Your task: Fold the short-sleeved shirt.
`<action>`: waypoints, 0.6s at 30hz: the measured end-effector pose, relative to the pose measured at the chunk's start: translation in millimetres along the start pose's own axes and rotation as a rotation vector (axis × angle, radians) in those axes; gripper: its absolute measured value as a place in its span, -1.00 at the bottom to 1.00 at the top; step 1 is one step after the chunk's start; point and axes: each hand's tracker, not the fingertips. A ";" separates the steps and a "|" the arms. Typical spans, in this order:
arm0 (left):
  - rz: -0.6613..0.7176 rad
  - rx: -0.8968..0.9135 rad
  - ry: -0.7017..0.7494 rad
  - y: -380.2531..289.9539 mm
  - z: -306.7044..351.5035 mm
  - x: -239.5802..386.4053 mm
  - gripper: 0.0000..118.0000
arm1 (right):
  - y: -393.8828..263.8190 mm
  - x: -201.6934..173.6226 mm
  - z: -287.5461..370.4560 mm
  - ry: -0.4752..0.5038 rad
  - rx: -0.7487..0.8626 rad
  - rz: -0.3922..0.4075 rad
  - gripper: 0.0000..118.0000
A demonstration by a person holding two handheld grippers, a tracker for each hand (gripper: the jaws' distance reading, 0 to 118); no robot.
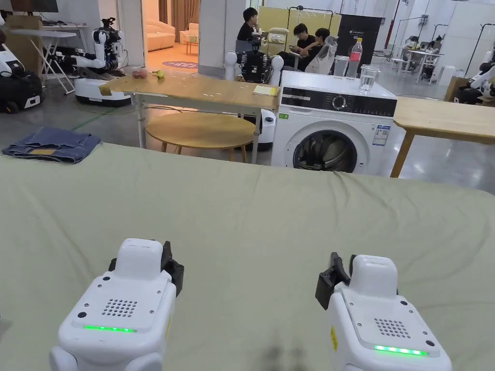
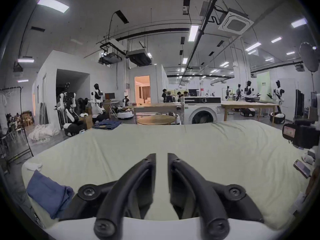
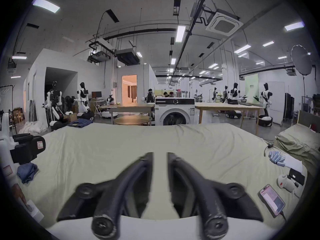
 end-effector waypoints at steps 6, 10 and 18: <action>0.106 0.049 -0.012 5.0 5.2 -12.7 -0.12 | 0.0 4.8 -1.8 -0.044 0.007 0.006 0.33; 0.152 0.063 -0.022 8.5 3.8 -21.0 0.29 | -0.4 10.6 -4.2 -0.045 -0.010 -0.014 0.57; 0.015 0.083 0.096 12.4 -0.1 -10.2 0.51 | -0.4 18.1 -8.6 -0.048 -0.009 -0.021 0.57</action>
